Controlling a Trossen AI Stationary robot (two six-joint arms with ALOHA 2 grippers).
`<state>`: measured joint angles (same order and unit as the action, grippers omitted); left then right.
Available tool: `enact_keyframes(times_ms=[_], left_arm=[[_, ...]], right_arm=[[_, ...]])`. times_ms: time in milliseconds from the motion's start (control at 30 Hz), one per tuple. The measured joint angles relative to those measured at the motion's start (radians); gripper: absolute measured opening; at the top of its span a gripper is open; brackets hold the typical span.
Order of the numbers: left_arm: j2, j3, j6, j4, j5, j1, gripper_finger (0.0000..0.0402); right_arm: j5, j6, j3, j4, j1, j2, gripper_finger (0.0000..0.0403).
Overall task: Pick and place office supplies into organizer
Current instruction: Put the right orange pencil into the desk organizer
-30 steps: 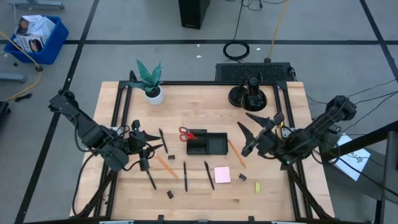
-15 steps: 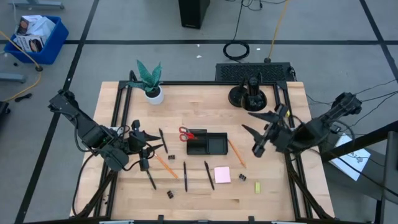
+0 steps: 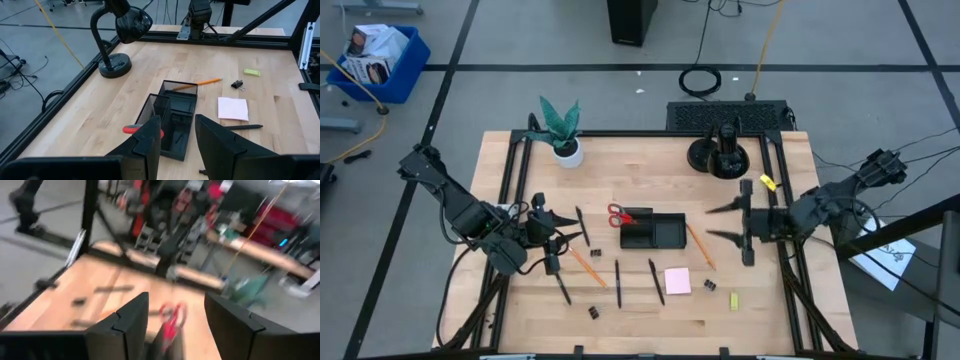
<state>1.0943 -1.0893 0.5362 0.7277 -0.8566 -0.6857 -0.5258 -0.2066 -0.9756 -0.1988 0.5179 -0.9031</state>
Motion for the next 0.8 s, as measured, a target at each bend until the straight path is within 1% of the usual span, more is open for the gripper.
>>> enact_keyframes(times_ms=[167,267,500,633,800], left_arm=[[0.0,0.0,0.0,0.0,0.0,0.0,0.0127],[0.0,0.0,0.0,0.0,0.0,0.0,0.0127],[0.0,0.0,-0.002,0.0,-0.001,0.0,0.0127],[0.0,0.0,0.0,0.0,-0.001,0.0,0.0127],[0.0,0.0,-0.002,0.0,-0.002,0.0,0.0127]], right_arm=[[0.002,0.202,0.0,-0.192,-0.014,0.0,0.0187],[0.003,0.313,0.012,-0.263,-0.02,0.0,0.0187],[0.008,0.53,0.102,-0.305,-0.021,0.001,0.0187],[0.082,0.665,0.177,-0.311,-0.021,0.001,0.0187],[0.089,0.793,0.247,-0.316,-0.019,0.015,0.0187]])
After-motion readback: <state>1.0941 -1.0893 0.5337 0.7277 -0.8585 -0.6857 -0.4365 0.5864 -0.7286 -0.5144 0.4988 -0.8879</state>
